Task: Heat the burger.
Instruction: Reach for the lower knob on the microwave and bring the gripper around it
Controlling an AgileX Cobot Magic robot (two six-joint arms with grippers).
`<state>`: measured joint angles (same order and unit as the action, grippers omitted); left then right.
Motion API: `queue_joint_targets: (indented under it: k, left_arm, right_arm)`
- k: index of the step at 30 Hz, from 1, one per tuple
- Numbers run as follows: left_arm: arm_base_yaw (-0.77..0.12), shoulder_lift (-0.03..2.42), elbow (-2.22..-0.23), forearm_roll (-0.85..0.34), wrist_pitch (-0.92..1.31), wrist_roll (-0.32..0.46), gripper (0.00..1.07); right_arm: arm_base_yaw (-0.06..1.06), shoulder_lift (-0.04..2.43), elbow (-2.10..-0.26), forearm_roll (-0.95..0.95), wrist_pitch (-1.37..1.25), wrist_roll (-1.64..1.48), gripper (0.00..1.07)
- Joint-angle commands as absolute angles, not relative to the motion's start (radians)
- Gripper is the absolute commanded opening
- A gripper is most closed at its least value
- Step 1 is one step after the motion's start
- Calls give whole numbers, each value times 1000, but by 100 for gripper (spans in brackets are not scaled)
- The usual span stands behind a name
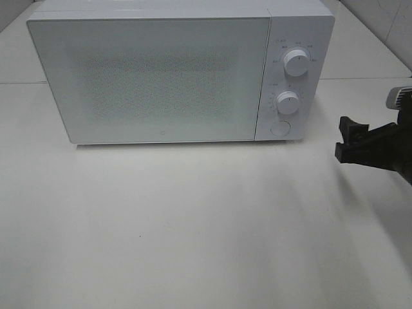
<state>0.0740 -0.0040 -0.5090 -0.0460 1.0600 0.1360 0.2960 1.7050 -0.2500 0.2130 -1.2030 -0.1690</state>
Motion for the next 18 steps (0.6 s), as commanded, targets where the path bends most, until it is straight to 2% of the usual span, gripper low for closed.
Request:
queue_joint_targets:
  k: [1, 3, 13, 18]
  left_arm:
    - [78, -21, -506, -49, 1047, 129, 105]
    - [78, -21, -506, -49, 1047, 129, 105]
    - [78, -21, -506, -49, 1047, 129, 105]
    - [78, -21, -506, -49, 1047, 129, 105]
  right_arm:
    - [394, 1725, -279, 314, -1397, -144, 76]
    - [446, 1757, -323, 333, -1397, -136, 76]
    - [458, 1836, -433, 320, -1397, -85, 76]
    - [510, 1881, -488, 330, -1396, -79, 76]
